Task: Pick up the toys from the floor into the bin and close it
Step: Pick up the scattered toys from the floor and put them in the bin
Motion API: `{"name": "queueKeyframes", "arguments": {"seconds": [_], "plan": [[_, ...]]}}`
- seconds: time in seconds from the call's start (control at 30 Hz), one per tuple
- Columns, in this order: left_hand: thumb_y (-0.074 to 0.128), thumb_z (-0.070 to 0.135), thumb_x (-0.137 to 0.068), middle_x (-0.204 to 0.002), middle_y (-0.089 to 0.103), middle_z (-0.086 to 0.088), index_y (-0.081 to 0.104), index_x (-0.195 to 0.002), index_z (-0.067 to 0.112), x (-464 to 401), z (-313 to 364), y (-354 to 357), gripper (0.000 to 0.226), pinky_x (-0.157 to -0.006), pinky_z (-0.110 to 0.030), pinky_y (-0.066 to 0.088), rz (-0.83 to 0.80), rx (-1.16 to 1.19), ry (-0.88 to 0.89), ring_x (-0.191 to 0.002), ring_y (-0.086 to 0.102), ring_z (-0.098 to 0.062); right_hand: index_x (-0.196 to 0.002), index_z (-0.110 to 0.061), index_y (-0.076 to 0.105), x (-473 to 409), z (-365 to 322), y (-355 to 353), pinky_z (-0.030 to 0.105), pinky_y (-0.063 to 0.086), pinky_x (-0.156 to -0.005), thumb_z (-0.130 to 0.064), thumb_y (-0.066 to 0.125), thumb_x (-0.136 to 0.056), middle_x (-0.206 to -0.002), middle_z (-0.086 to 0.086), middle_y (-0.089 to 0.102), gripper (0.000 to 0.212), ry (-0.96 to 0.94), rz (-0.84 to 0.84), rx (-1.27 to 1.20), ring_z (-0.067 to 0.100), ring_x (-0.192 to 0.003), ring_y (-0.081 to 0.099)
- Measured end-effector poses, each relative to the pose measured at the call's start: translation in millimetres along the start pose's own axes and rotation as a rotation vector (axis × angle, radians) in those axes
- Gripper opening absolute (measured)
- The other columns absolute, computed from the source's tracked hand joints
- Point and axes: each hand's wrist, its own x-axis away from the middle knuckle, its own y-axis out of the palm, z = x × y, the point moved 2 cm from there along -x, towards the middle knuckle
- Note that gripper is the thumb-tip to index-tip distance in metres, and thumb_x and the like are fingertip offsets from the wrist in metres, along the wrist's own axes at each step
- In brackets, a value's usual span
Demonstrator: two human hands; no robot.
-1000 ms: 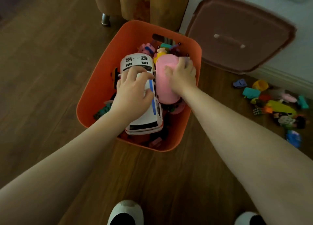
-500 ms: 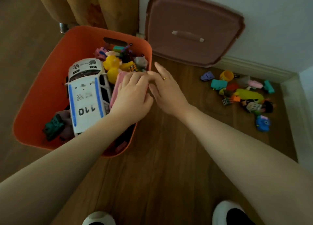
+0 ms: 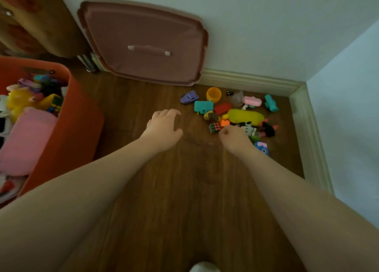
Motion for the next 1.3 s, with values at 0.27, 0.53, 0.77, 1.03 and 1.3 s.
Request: {"name": "queueKeyframes", "arguments": {"seconds": [0.27, 0.53, 0.77, 1.03, 1.3], "plan": [[0.052, 0.017, -0.09, -0.149, 0.023, -0.004, 0.023, -0.146, 0.026, -68.5, 16.2, 25.9, 0.063, -0.088, -0.033, 0.05, -0.116, -0.105, 0.013, -0.113, 0.053, -0.025, -0.136, -0.014, 0.041, -50.4, 38.1, 0.9, 0.042, 0.04, -0.102, -0.021, 0.046, -0.096, -0.137, 0.014, 0.043, 0.041, -0.065, 0.062, -0.001, 0.031, -0.126, 0.042], [0.048, 0.017, -0.091, -0.156, 0.003, -0.006, 0.005, -0.149, 0.031, -137.6, 11.9, 71.3, 0.073, -0.1, -0.042, 0.039, -0.183, -0.611, 0.23, -0.135, 0.026, -0.031, -0.146, -0.032, 0.021, -102.6, 28.9, 43.7, 0.047, 0.018, -0.114, -0.041, 0.043, -0.095, -0.155, 0.01, 0.019, 0.056, -0.269, 0.028, 0.293, 0.03, -0.143, 0.014], [0.05, 0.023, -0.09, -0.155, -0.021, 0.0, 0.001, -0.146, 0.043, -179.3, 17.2, 104.1, 0.077, -0.112, -0.059, 0.007, -0.197, -0.752, 0.377, -0.142, -0.009, -0.036, -0.14, -0.031, 0.032, -92.6, 59.8, 66.7, 0.047, 0.045, -0.088, -0.036, 0.059, -0.087, -0.15, 0.013, 0.022, 0.06, -0.243, 0.137, 0.233, 0.036, -0.122, 0.038], [0.059, 0.037, -0.087, -0.151, 0.003, -0.011, 0.039, -0.132, 0.028, -176.8, 25.7, 128.0, 0.05, -0.096, -0.049, 0.038, -0.23, -0.657, 0.354, -0.126, 0.028, -0.039, -0.124, -0.029, 0.04, -80.4, 66.2, 75.7, 0.039, 0.048, -0.084, -0.033, 0.061, -0.086, -0.119, 0.009, 0.039, 0.044, -0.153, 0.169, 0.072, 0.03, -0.105, 0.05], [0.044, 0.015, -0.094, -0.146, 0.019, -0.008, 0.035, -0.13, 0.024, -149.1, 7.1, 142.3, 0.038, -0.086, -0.043, 0.042, -0.177, -0.566, 0.266, -0.113, 0.039, -0.038, -0.109, -0.034, 0.037, -61.5, 80.4, 69.1, 0.034, 0.049, -0.082, -0.024, 0.069, -0.078, -0.112, -0.003, 0.051, 0.046, -0.178, 0.001, -0.315, 0.018, -0.101, 0.054]]}}
